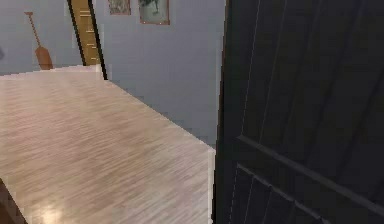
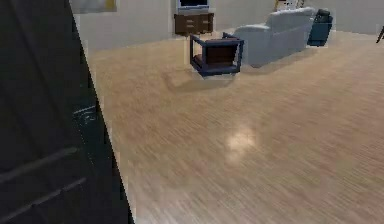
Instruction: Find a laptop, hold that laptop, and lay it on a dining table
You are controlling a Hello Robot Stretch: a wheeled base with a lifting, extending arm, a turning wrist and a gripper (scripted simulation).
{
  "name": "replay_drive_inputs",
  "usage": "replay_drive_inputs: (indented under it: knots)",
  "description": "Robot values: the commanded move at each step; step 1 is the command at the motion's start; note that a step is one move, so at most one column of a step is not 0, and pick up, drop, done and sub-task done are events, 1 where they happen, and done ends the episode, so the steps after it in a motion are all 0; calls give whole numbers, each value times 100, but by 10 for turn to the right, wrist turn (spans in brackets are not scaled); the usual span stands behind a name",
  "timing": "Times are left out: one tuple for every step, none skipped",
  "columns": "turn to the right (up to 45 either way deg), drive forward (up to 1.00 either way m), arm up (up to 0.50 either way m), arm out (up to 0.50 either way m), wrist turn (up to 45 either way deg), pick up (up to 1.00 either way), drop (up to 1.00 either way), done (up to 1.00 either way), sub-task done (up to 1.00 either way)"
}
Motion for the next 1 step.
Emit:
replay_drive_inputs:
  knots:
    - [0, 45, 0, 0, 0, 0, 0, 0, 0]
